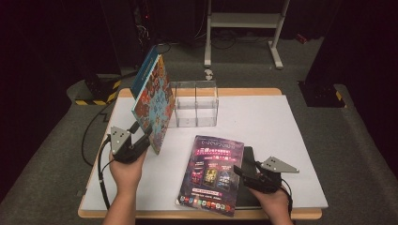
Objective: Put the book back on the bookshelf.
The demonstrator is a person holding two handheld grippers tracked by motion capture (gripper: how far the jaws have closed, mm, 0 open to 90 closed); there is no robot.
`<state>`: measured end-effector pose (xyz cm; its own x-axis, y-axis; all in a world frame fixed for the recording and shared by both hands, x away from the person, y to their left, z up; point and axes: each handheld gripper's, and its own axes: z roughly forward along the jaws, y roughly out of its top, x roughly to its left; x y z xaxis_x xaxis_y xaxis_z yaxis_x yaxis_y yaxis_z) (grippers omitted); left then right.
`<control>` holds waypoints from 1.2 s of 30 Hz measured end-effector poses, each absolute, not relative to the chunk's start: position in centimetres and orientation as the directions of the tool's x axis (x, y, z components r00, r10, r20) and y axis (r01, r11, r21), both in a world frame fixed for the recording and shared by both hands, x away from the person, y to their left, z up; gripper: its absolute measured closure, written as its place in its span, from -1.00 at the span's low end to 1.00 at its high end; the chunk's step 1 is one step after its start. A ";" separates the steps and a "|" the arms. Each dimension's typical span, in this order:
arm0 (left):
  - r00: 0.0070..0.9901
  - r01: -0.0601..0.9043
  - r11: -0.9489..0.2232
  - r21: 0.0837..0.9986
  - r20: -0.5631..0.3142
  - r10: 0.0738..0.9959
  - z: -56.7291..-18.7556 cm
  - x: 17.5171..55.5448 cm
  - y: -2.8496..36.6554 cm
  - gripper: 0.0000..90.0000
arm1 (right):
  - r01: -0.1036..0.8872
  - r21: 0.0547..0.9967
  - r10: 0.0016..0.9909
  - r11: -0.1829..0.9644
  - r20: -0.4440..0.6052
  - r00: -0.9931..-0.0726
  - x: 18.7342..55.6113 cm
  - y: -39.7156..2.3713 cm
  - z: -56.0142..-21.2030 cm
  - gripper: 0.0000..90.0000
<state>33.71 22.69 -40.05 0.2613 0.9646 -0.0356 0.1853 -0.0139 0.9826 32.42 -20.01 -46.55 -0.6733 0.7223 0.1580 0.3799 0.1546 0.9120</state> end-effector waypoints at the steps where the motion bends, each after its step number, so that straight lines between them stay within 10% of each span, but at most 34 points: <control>1: 0.265 0.191 -0.012 0.981 -0.040 0.963 -40.3 33.5 22.8 0.12 | 0.381 0.910 0.726 0.162 0.151 -0.670 32.4 -20.0 -46.6 -0.11; 36: 0.639 0.581 -0.181 0.794 -0.306 0.706 -50.1 33.8 14.5 -0.35 | 0.442 0.873 0.797 0.208 0.110 -0.593 31.9 -21.7 -47.8 -0.42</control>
